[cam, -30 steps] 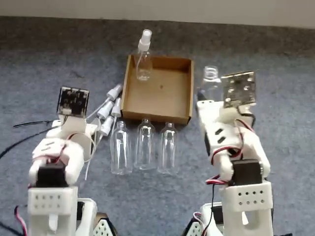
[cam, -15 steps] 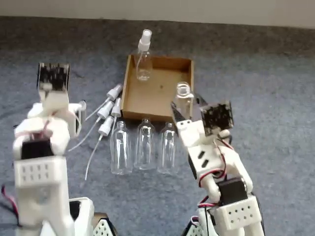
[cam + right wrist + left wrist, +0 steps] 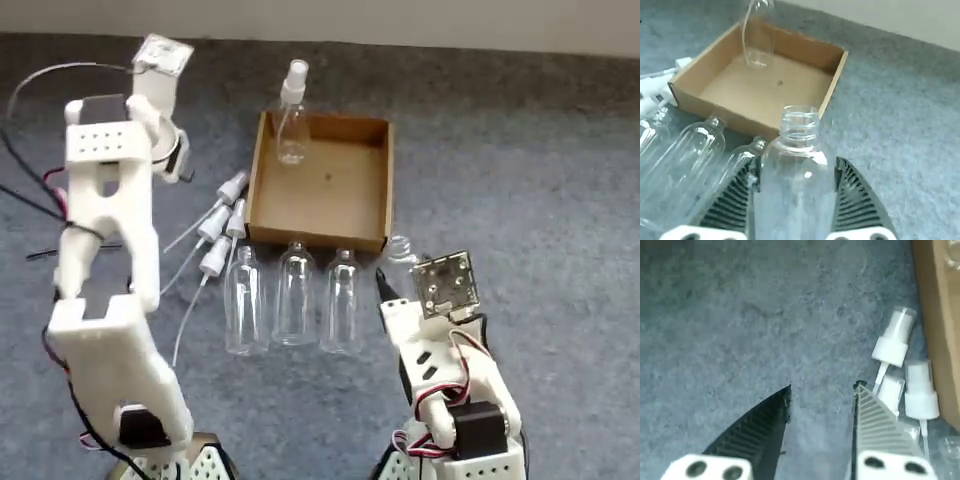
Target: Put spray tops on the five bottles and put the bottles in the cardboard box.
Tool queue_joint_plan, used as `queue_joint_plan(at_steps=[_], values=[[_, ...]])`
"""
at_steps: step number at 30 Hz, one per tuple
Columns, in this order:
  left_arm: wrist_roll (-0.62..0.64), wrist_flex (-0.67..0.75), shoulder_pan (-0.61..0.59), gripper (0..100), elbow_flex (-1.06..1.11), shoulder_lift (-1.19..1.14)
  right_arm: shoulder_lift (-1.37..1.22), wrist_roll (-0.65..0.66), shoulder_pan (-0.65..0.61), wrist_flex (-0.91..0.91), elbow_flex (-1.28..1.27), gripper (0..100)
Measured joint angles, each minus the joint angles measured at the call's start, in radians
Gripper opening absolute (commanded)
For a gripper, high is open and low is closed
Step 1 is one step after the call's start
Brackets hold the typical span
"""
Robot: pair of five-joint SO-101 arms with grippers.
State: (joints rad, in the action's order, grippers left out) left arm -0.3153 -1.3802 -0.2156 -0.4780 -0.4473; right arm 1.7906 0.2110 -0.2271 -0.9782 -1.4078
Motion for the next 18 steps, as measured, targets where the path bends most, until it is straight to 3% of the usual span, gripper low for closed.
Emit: queue_joint_plan(at_steps=[9, 18], values=[[-0.025, -0.132, 0.078, 20, -0.623, -0.494, 0.003, 0.011, 0.000, -0.020, 0.000, 0.4], [-0.054, -0.275, 0.133, 20, -1.005, -0.756, 0.003, 0.011, 0.000, -0.020, 0.000, 0.4]])
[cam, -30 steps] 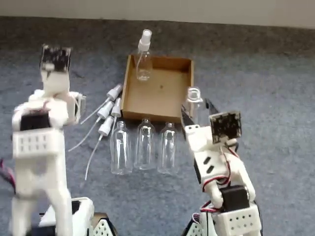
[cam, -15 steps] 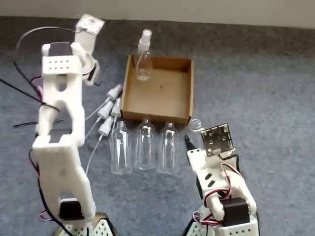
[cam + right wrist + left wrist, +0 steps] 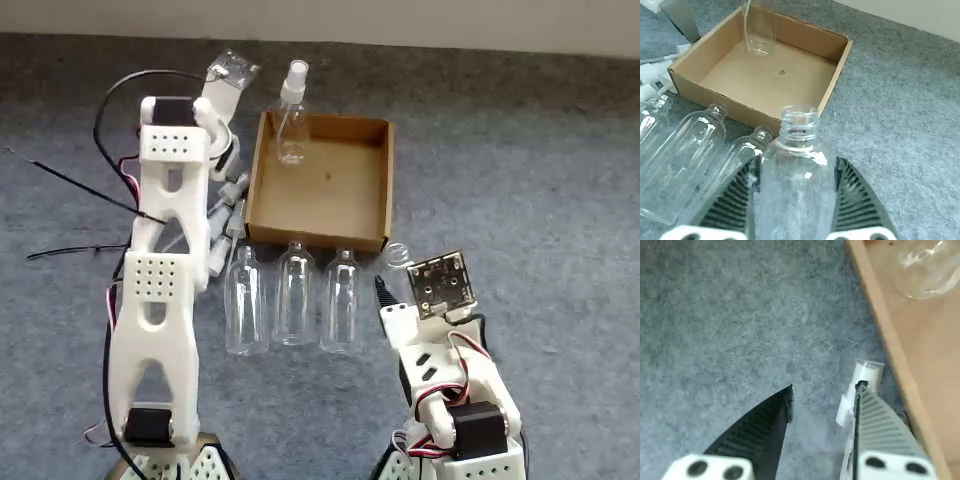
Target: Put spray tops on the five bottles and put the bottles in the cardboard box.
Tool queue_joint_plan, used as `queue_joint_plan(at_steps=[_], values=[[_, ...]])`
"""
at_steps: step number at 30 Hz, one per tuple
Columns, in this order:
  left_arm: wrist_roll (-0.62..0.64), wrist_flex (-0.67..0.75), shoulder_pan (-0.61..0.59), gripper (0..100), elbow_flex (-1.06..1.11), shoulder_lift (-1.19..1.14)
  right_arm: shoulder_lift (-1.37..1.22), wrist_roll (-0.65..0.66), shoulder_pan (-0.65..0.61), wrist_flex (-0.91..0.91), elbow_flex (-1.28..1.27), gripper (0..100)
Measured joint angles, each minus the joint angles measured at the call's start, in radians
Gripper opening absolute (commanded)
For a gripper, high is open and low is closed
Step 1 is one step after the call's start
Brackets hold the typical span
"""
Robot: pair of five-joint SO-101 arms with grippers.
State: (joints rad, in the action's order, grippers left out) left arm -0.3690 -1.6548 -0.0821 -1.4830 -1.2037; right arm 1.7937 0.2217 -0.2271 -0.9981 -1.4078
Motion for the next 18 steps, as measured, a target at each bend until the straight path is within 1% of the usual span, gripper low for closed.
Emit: queue_joint_plan(at_steps=[6, 14, 18], values=[[-0.003, -0.017, 0.000, 20, -0.066, -0.028, 0.000, 0.000, 0.000, 0.000, 0.000, 0.4], [-0.003, -0.046, 0.003, 20, -0.074, -0.028, 0.000, 0.000, 0.000, 0.000, 0.000, 0.4], [-0.029, -0.046, 0.003, 20, -0.055, -0.034, 0.000, 0.000, 0.000, 0.000, 0.000, 0.4]])
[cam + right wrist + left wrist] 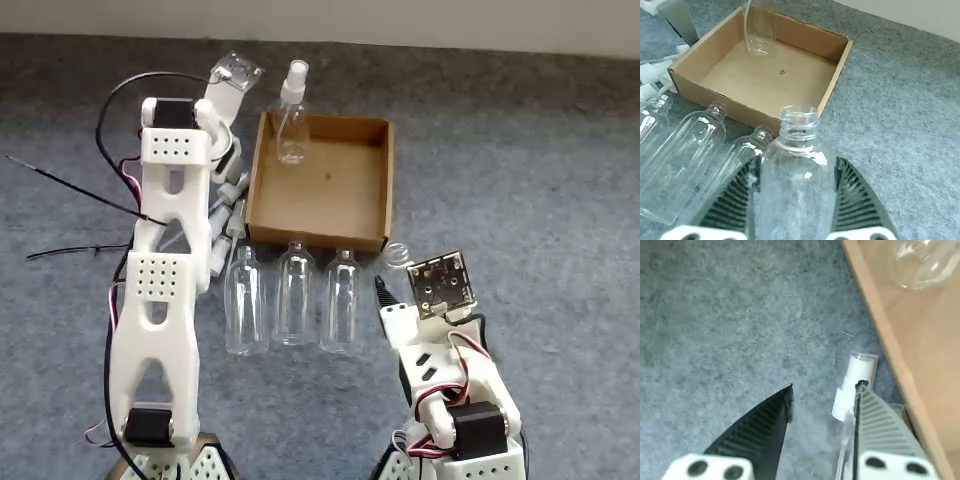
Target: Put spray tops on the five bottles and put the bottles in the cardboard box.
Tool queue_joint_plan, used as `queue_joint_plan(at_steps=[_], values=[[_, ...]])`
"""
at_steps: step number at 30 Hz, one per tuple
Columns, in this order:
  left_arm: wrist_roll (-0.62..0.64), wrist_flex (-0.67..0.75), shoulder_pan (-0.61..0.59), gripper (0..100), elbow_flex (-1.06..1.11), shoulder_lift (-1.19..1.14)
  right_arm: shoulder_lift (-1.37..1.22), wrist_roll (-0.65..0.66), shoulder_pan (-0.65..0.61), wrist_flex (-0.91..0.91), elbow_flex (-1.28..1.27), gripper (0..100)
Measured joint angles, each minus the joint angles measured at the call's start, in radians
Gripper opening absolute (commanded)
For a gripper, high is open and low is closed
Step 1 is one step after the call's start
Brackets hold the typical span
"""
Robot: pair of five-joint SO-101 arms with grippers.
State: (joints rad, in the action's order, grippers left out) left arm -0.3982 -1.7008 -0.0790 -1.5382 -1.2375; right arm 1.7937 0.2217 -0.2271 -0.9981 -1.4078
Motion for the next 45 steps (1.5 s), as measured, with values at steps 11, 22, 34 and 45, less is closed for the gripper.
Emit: queue_joint_plan(at_steps=[11, 22, 34, 45], values=[[-0.003, 0.048, -0.002, 20, -0.006, -0.043, 0.000, 0.000, 0.000, 0.000, 0.000, 0.4], [0.034, 0.038, -0.002, 20, 0.011, 0.011, 0.000, 0.000, 0.000, 0.000, 0.000, 0.4], [0.034, -0.002, 0.009, 20, 0.012, 0.043, 0.000, 0.000, 0.000, 0.000, 0.000, 0.4], [0.015, 0.014, 0.008, 19, 0.012, -0.071, 0.000, 0.000, 0.000, 0.000, 0.000, 0.4]])
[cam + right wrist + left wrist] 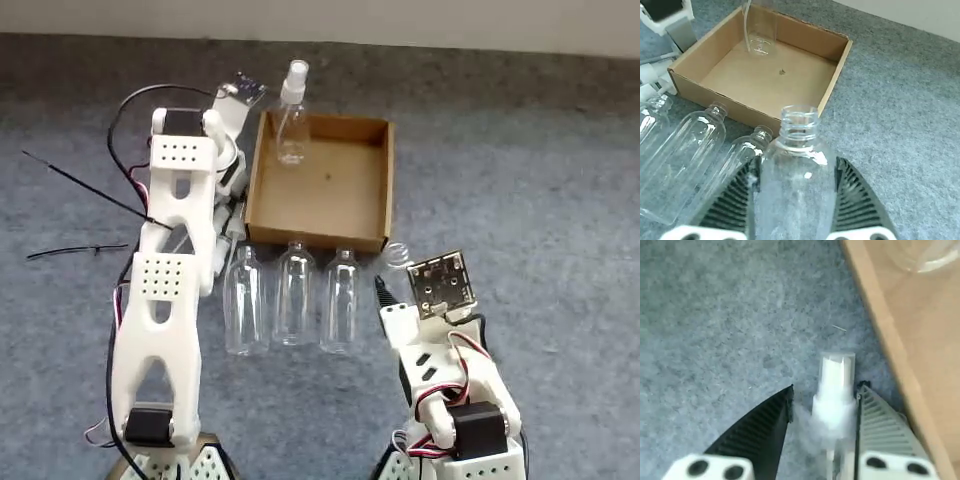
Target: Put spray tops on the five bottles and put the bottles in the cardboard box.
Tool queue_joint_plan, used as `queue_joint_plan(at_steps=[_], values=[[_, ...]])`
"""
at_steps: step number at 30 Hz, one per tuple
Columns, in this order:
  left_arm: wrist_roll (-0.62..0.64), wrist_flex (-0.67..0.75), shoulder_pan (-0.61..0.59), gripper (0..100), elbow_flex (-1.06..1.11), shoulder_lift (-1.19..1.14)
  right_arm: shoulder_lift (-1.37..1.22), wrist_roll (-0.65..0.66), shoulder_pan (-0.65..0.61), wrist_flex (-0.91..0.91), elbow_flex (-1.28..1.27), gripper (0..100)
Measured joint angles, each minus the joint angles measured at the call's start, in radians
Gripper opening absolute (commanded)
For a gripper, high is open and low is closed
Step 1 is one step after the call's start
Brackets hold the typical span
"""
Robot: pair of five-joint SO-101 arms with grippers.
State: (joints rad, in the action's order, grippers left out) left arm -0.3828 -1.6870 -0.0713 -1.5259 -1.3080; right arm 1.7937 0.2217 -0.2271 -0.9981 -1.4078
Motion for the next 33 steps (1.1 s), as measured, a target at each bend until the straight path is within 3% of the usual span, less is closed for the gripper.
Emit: queue_joint_plan(at_steps=[3, 12, 18, 23, 28, 33], values=[[-0.006, 0.012, 0.000, 18, 0.000, 0.000, 0.000, 0.000, 0.000, 0.000, 0.000, 0.4], [-0.009, 0.021, 0.002, 0, 0.000, 0.000, 0.000, 0.000, 0.000, 0.000, 0.000, 0.4], [-0.012, 0.000, -0.031, 0, -0.046, 0.014, 0.014, 0.000, 0.000, 0.000, 0.000, 0.4], [0.020, -0.063, -0.097, 0, -0.069, 0.183, 0.014, 0.005, 0.000, 0.000, 0.000, 0.4], [0.078, -0.071, -0.175, 0, 0.150, 0.465, 0.035, 0.005, 0.014, 0.000, 0.000, 0.4], [0.114, -0.071, -0.186, 1, 0.594, 0.868, 0.038, 0.005, 0.017, 0.000, 0.026, 0.4]])
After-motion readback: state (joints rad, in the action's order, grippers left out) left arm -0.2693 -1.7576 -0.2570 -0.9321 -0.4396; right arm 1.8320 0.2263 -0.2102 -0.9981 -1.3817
